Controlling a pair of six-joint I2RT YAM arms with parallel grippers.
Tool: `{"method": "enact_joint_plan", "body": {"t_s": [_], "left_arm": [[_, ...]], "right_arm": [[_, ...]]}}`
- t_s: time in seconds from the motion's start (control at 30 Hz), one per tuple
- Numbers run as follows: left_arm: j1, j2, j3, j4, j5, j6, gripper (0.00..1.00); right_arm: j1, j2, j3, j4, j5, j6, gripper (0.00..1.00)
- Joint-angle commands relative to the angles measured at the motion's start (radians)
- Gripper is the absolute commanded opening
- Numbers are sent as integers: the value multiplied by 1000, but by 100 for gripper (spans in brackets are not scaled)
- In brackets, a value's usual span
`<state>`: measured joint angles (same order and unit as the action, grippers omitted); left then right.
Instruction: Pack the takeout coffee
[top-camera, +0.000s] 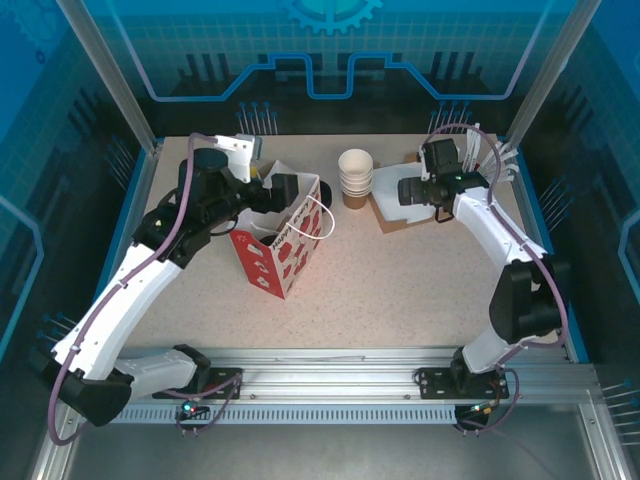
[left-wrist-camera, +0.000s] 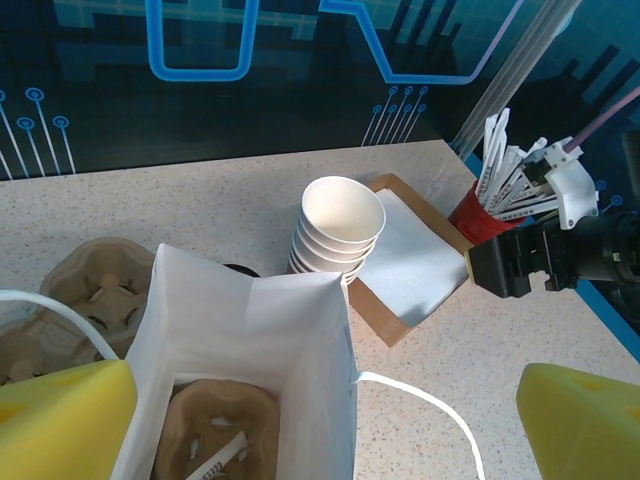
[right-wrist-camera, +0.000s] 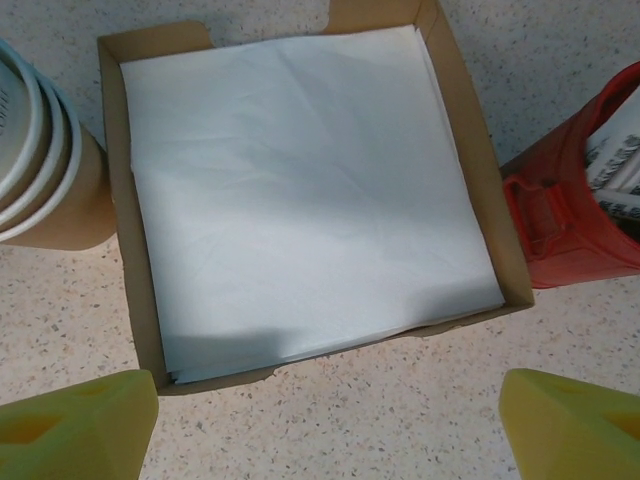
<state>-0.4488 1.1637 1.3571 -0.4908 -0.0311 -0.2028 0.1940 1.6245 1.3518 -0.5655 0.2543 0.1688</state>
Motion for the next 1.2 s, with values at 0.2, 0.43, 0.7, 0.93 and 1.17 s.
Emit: {"method": "enact_joint_plan", "body": {"t_s": [0.2,0.43,0.7,0.93,1.17], "left_arm": [[19,14,112,-169,-1,-8,99],[40,47,195,-277,-33,77,99],[67,-7,105,-176,-5,79,99],[98,-43,58,-140,55,62,98],[104,-68,37,-129,78,65,98]], "right_arm": [[-20,69,44,34,-16,3,89],[-25,109,65,35,-42,-10,89],[-20,183,116,0,-88,-24,86],[-18,285,199,-55,-67,-28,82],[-31,431,326,-109,-51,-36,81]]}}
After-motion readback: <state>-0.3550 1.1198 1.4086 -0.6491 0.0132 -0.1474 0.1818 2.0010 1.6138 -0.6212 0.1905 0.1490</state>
